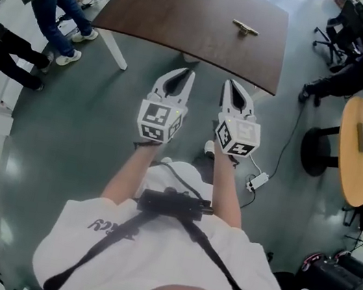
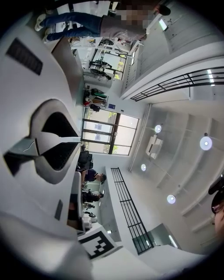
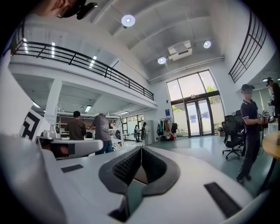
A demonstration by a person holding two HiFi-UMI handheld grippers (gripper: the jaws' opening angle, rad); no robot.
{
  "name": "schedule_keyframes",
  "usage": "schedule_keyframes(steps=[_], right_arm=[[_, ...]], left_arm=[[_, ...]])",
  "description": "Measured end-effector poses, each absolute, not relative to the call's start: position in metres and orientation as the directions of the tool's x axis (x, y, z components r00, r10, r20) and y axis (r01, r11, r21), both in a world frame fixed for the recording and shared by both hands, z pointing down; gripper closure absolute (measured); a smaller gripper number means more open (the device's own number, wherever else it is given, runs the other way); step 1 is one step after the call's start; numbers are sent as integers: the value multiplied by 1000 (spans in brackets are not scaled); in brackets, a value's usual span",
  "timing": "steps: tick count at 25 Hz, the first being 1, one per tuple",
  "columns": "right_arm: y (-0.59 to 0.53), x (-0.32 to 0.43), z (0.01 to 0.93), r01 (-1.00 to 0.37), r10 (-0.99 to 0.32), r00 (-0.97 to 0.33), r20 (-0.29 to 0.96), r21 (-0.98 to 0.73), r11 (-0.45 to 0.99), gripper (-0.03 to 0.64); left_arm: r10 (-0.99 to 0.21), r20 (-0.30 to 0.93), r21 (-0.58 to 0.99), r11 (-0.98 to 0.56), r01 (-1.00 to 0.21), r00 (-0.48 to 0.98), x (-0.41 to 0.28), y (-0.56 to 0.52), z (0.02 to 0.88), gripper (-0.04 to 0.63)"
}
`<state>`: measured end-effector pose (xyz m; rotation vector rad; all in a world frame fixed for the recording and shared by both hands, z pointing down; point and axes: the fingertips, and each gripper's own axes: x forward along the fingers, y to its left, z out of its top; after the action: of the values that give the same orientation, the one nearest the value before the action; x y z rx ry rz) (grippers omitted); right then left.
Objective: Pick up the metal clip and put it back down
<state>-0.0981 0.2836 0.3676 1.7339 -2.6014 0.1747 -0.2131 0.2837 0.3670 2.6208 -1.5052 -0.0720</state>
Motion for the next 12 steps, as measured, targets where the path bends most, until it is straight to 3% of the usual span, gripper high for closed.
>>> schedule_keyframes(steps=[12], right_arm=[[161,-67,361,-926,-929,-370,20,-86,367,609]], left_arm=[[-834,0,102,-549,-829,552,-170,158,363,549]])
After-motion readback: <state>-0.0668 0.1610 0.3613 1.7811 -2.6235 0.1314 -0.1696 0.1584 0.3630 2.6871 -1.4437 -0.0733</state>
